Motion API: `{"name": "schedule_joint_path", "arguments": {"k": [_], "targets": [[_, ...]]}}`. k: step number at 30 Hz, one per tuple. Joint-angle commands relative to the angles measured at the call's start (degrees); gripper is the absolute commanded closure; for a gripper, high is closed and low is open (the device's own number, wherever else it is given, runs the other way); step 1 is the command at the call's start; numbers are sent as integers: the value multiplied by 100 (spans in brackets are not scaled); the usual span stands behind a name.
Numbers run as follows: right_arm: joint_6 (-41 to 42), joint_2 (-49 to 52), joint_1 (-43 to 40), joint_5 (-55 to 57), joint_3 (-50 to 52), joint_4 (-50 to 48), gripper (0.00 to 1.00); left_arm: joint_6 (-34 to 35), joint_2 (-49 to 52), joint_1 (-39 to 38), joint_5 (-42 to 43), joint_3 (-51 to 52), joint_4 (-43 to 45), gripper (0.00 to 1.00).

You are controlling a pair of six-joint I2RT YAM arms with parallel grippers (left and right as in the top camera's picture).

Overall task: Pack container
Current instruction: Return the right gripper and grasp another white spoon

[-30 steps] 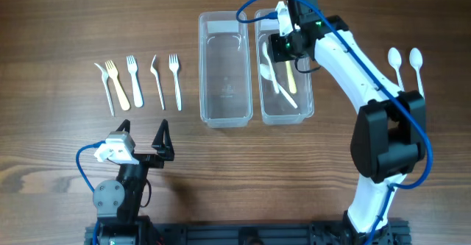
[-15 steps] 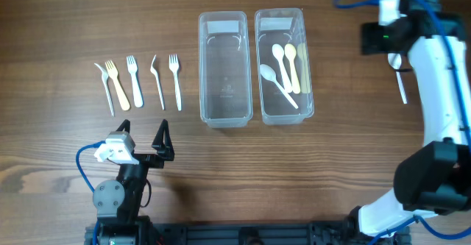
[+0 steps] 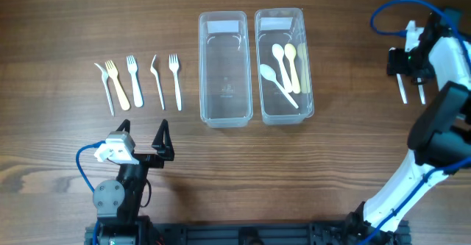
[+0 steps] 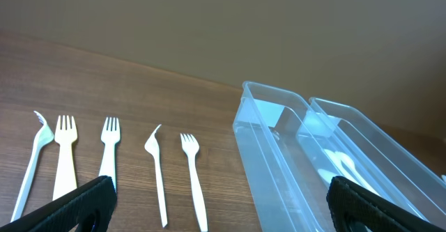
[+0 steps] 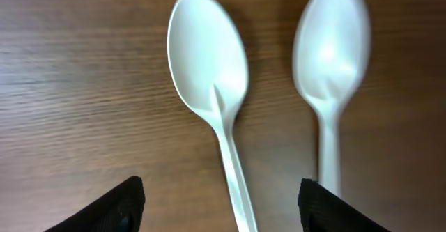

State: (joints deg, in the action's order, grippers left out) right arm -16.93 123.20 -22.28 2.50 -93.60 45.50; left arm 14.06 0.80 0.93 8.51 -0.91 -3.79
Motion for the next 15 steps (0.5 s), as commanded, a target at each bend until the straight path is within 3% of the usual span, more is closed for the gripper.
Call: {"name": "schedule_joint_path", "arguments": {"k": [1,12,15], "targets": [[-179,214,13,-109,15,-216,29,50,-42,48,87,44,17,0],[-229,584,13,-496,22,-474,34,50,-42,48,87,44,17,0],[-210,584,13,-494,20,-474,44,50,-42,48,87,44,17,0]]}}
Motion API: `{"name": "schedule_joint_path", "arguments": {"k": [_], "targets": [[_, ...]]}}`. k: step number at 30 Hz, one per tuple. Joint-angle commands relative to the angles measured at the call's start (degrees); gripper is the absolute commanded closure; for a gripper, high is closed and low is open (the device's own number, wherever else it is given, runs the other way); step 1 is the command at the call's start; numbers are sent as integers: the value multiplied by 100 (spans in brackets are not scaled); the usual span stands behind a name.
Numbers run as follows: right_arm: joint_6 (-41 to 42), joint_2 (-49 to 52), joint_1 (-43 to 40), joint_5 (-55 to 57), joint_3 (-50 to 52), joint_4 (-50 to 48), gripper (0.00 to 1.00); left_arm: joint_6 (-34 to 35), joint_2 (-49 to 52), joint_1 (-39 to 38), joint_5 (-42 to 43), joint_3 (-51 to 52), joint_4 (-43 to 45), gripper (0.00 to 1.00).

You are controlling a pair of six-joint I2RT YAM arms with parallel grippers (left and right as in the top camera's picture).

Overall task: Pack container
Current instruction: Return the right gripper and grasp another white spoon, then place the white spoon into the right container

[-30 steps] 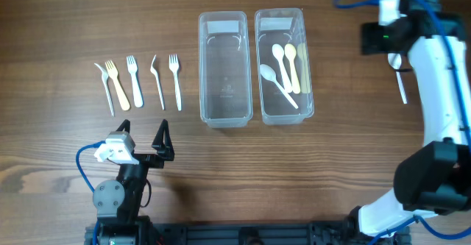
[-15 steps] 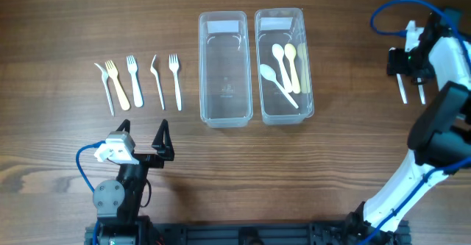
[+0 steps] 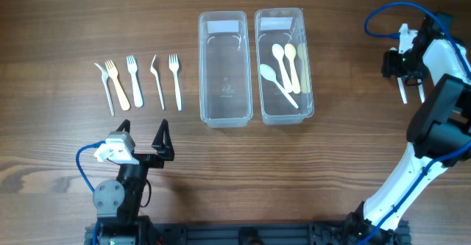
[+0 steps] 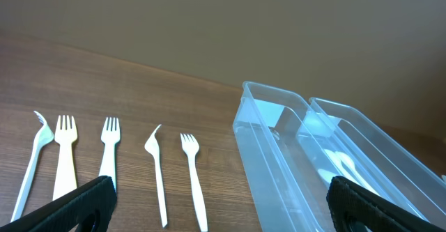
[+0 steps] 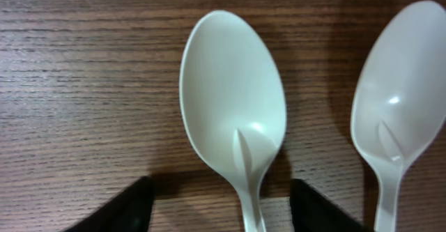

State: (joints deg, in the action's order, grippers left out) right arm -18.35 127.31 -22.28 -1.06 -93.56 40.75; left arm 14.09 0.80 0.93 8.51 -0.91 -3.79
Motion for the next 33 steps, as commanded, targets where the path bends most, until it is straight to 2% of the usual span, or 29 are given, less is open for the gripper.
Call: {"name": "schedule_joint_path", "arguments": {"k": [1,3,4,6,13,16,25,33], "targets": [[-66,173,13,-138,15,22,49,48,-42,48,87,44,17,0],[15,173,13,-138,15,42,62,48,-42,48,87,44,17,0],[63,170,13,-140,15,42,63,48,-42,48,87,44,17,0],[140,170,24,-136,15,44,76,48,-42,48,87,44,17,0],[358,-83,81,-149,-98,87,82,48,-42,48,87,44,17,0],[350,-400,192,-179,-149,50,90,48,-42,48,87,44,17,0],[431,-1360,643,-273,-151,24,92,48,-42,48,87,44,17,0],[1019,-2365,1930,-651,-151,44,92,48,-42,48,87,44,17,0]]}}
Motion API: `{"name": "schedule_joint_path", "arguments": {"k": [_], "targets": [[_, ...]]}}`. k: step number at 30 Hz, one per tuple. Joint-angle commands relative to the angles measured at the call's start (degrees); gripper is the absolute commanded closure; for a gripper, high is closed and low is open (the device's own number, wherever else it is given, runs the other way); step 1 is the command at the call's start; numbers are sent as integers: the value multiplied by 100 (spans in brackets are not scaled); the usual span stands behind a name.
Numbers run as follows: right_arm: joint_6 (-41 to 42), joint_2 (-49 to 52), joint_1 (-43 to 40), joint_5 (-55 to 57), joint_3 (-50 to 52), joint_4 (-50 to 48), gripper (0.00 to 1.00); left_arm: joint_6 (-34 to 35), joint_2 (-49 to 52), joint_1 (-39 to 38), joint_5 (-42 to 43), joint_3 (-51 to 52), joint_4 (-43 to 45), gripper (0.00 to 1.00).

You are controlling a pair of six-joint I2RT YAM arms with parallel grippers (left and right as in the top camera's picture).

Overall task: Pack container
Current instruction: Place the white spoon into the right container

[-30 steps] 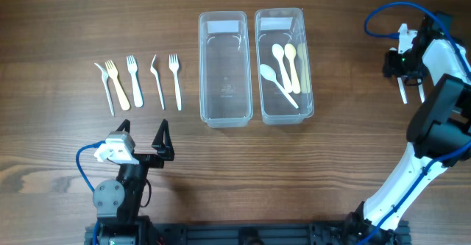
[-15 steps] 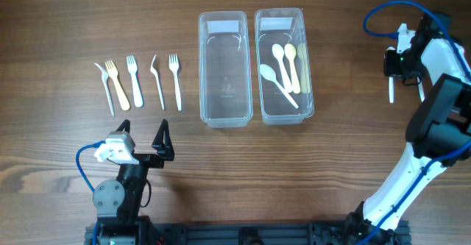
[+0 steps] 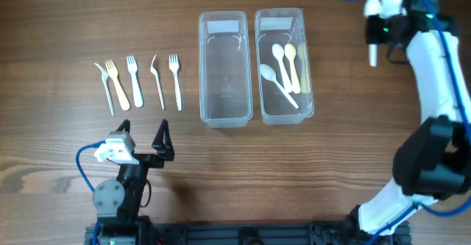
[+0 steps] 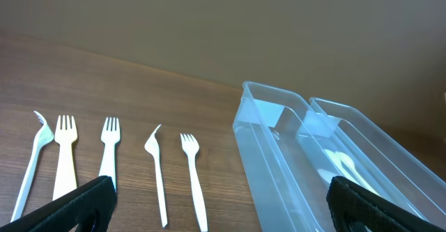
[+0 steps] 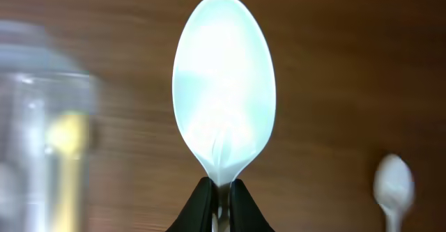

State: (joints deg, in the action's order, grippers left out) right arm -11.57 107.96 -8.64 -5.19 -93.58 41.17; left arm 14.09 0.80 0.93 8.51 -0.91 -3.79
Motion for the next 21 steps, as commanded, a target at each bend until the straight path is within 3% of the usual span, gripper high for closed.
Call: {"name": "schedule_joint_path", "arguments": {"k": [1,7,14,21], "targets": [[505,-546,944,-238,-149,0,92,48,-42,48,87,44,17,0],[785,-549,1902,-190,-144,-22,91,48,-42,48,87,44,17,0],[975,-160,2385,-63,-140,-157,91,48,-42,48,87,44,17,0],[1027,708,2406,-92,-138,-138,72,48,-42,48,87,44,17,0]]}}
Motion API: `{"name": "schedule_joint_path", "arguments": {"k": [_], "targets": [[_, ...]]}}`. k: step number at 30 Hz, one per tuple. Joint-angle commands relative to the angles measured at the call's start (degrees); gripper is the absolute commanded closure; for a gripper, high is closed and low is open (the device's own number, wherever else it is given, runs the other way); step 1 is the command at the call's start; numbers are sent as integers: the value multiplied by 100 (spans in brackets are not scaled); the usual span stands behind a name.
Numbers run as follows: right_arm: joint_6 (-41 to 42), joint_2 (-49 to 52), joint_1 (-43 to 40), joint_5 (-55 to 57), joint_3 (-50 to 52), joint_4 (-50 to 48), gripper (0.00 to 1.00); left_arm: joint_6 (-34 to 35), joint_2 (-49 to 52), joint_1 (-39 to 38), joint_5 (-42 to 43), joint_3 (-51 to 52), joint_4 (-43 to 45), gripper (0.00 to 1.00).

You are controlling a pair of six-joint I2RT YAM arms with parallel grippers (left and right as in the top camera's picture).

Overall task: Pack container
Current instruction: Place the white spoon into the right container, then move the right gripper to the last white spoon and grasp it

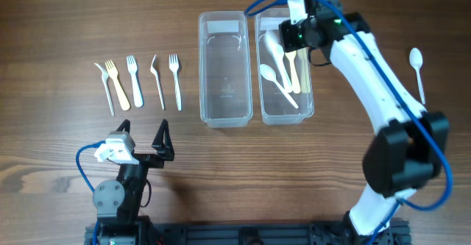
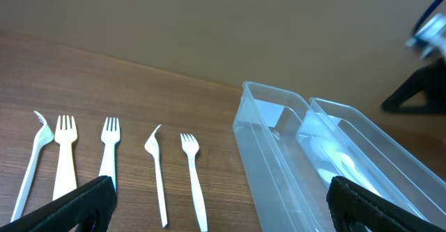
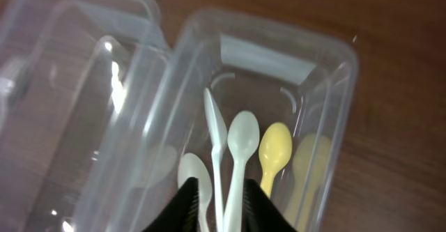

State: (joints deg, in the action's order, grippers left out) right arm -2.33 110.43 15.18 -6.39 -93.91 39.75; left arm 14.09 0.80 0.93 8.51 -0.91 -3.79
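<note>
Two clear containers stand side by side: the left one (image 1: 223, 76) holds nothing, the right one (image 1: 310, 68) holds several white and yellow spoons. My right gripper (image 1: 292, 35) hovers over the right container's far end with its fingers (image 3: 187, 203) apart. A white spoon (image 3: 214, 141) shows edge-on between and below them, among the spoons in the right container (image 3: 279, 35). One white spoon (image 1: 417, 62) lies on the table at the far right. Several forks (image 1: 136, 79) lie in a row left of the containers. My left gripper (image 1: 142, 135) rests open near the front edge.
The row of forks (image 2: 111, 159) lies in front of the left gripper (image 2: 223, 211), with the left container (image 2: 272, 148) to their right. The right arm (image 1: 375, 76) stretches across the table's right side. The rest is bare wooden table.
My right gripper has gone from the table's far right to above the right container. It was pinched on a white spoon; now its fingers are apart and the spoon is in the container.
My right gripper was open over two white spoons on the table at the far right, then lower around one of them. Then it held that spoon in the air, shut. Now it is open over the right container, and one spoon stays on the table. The left arm never moved.
</note>
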Motion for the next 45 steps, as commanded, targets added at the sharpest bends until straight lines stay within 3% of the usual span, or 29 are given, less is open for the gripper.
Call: {"name": "schedule_joint_path", "arguments": {"k": [1,8,12,19,22,30,37,45], "targets": [[103,551,24,13,-105,0,67,48,-42,48,87,44,17,0],[243,-4,-229,365,-157,219,55,48,-42,48,87,44,17,0],[195,-645,-970,1300,-155,793,51,48,-42,48,87,44,17,0],[-1213,-704,-2522,1644,-85,1421,44,48,-42,48,87,44,17,0],[-1412,-579,-3132,1648,-85,1342,34,48,-42,48,87,44,17,0],[-1432,92,-4415,935,-85,911,32,48,-42,48,87,44,17,0],[-2024,883,-4520,931,-85,468,33,48,-42,48,87,44,17,0],[-2022,1447,-4520,481,-83,-37,36,48,-42,48,87,44,17,0]]}}
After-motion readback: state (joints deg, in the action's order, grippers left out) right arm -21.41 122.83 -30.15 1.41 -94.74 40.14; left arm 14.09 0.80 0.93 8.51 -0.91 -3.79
